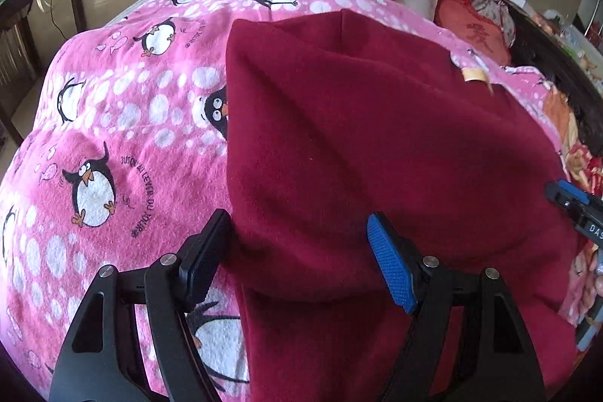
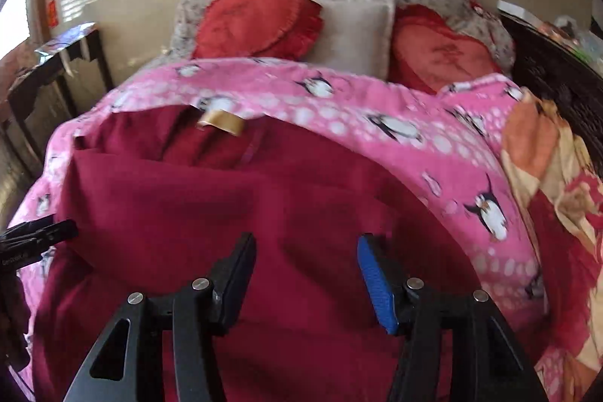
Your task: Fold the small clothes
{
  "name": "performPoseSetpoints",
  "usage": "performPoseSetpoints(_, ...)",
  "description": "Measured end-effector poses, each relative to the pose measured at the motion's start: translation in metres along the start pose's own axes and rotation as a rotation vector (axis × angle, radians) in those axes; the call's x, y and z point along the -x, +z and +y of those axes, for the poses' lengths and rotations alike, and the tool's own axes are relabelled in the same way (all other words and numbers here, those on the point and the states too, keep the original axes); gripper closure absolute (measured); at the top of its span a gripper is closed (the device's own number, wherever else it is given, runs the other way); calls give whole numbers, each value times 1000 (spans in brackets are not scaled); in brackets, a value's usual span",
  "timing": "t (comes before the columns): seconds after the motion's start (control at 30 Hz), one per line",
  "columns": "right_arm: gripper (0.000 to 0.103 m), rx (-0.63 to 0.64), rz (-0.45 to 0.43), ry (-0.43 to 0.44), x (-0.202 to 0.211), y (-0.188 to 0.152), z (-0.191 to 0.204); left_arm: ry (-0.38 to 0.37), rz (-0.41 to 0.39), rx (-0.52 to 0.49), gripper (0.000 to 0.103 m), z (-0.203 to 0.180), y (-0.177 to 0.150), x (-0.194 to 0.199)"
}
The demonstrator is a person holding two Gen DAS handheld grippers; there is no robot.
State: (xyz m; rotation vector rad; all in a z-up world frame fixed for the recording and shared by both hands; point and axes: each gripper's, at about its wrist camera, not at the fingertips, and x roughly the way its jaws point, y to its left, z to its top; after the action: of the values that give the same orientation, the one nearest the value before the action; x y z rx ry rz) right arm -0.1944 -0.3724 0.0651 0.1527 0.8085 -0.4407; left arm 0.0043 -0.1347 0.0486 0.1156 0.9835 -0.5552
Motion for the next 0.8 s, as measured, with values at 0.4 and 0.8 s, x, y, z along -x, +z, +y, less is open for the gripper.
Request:
performPoseSetpoints(0.4, 30, -62, -76, -320, 36, 13, -89, -16, -43, 12, 28, -6, -5, 45)
performPoseSetpoints(0.8, 96, -363, 103, -279, 21, -28, -237, -21, -21, 6, 28, -16, -11, 56)
